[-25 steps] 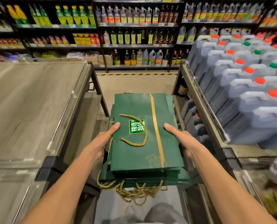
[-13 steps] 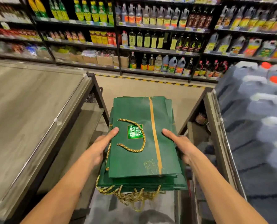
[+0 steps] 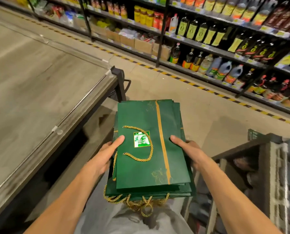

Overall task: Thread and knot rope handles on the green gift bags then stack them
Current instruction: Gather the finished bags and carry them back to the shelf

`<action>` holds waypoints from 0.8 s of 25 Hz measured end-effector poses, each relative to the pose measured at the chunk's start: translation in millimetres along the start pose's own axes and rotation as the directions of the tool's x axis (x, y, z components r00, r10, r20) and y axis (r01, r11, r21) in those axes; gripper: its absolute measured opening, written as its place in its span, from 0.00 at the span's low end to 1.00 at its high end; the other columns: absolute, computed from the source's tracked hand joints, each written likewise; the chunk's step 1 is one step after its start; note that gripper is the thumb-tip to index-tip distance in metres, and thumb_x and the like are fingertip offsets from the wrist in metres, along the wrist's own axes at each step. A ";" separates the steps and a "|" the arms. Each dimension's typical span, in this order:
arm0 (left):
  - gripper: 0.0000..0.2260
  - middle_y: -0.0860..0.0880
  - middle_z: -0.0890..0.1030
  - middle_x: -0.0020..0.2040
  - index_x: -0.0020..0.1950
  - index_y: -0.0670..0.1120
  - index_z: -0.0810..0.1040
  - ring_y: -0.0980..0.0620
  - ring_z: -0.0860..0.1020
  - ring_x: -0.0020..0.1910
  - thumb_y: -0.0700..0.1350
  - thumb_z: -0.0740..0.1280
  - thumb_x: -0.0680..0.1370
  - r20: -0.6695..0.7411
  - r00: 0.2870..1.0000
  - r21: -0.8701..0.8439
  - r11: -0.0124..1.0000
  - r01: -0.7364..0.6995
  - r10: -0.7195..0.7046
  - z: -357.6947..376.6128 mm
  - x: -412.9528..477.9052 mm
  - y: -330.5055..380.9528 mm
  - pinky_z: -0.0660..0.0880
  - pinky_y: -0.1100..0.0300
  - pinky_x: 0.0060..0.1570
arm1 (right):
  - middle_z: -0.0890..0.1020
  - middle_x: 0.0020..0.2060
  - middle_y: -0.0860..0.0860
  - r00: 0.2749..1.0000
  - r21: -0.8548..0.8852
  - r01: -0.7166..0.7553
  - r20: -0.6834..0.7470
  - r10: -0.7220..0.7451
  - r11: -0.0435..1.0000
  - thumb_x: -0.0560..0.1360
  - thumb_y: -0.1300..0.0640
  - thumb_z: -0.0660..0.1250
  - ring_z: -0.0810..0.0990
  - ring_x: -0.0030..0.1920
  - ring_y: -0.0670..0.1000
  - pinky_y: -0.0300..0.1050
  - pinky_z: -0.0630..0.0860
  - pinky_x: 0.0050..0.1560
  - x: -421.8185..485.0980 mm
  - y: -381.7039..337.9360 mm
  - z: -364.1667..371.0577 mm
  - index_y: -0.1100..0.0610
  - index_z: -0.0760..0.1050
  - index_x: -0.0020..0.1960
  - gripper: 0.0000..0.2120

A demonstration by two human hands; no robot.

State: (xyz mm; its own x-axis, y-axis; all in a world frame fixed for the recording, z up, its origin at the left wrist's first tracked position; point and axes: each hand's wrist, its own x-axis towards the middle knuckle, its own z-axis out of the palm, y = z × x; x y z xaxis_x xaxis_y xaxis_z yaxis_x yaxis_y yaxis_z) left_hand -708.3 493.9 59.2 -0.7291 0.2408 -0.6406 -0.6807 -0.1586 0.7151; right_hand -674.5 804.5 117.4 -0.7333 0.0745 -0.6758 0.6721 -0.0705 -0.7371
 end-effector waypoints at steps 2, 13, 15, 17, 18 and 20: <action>0.47 0.47 0.83 0.62 0.74 0.44 0.69 0.46 0.81 0.62 0.65 0.80 0.63 -0.025 0.999 -0.029 0.999 0.026 -0.026 -5.6 17.2 -4.8 0.72 0.45 0.68 | 0.89 0.45 0.50 0.999 -0.019 -0.028 0.030 0.028 0.999 0.70 0.44 0.77 0.88 0.46 0.49 0.43 0.82 0.45 29.6 -5.7 1.0 0.57 0.81 0.57 0.22; 0.25 0.43 0.83 0.62 0.67 0.46 0.78 0.45 0.82 0.60 0.56 0.73 0.73 -0.122 0.975 -0.244 0.958 0.152 -0.186 -24.5 92.4 -103.8 0.81 0.56 0.51 | 0.88 0.50 0.53 0.966 -0.158 -0.193 0.145 0.216 0.968 0.75 0.51 0.75 0.88 0.48 0.51 0.40 0.83 0.41 176.7 52.3 -0.5 0.57 0.80 0.59 0.16; 0.26 0.45 0.83 0.61 0.67 0.47 0.77 0.47 0.83 0.58 0.56 0.72 0.72 -0.139 0.968 -0.239 0.955 0.172 -0.209 -32.9 113.1 -131.5 0.81 0.58 0.48 | 0.88 0.48 0.52 0.960 -0.168 -0.216 0.146 0.241 0.962 0.75 0.53 0.74 0.88 0.46 0.50 0.39 0.83 0.40 205.1 81.5 1.4 0.56 0.80 0.56 0.12; 0.22 0.45 0.84 0.59 0.65 0.45 0.78 0.47 0.84 0.56 0.54 0.69 0.74 -0.173 0.960 -0.269 0.948 0.169 -0.220 -47.0 137.1 -164.8 0.82 0.58 0.46 | 0.88 0.46 0.51 0.955 -0.175 -0.235 0.144 0.261 0.956 0.76 0.54 0.74 0.88 0.45 0.49 0.39 0.82 0.39 235.6 113.3 7.4 0.56 0.81 0.55 0.10; 0.22 0.45 0.84 0.59 0.65 0.45 0.78 0.47 0.84 0.56 0.53 0.69 0.74 -0.200 0.951 -0.282 0.944 0.174 -0.235 -55.5 149.8 -180.1 0.82 0.57 0.47 | 0.88 0.47 0.51 0.953 -0.188 -0.237 0.145 0.266 0.953 0.76 0.54 0.74 0.88 0.45 0.49 0.39 0.82 0.39 253.4 129.5 11.7 0.56 0.81 0.54 0.10; 0.25 0.44 0.84 0.60 0.66 0.44 0.77 0.45 0.83 0.58 0.54 0.71 0.72 -0.219 0.943 -0.294 0.938 0.183 -0.252 -79.2 177.7 -217.2 0.82 0.54 0.52 | 0.88 0.48 0.53 0.949 -0.217 -0.233 0.161 0.270 0.948 0.74 0.53 0.75 0.88 0.46 0.50 0.40 0.83 0.41 290.2 163.7 22.5 0.57 0.82 0.54 0.11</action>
State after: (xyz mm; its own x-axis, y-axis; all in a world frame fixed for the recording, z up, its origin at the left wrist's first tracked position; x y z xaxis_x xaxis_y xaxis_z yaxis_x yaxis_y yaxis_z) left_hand -695.6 495.3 -232.0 -0.5312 0.0578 -0.8453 -0.7925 -0.3867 0.4716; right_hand -779.5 792.2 -199.4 -0.5308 -0.1084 -0.8406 0.8304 0.1316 -0.5413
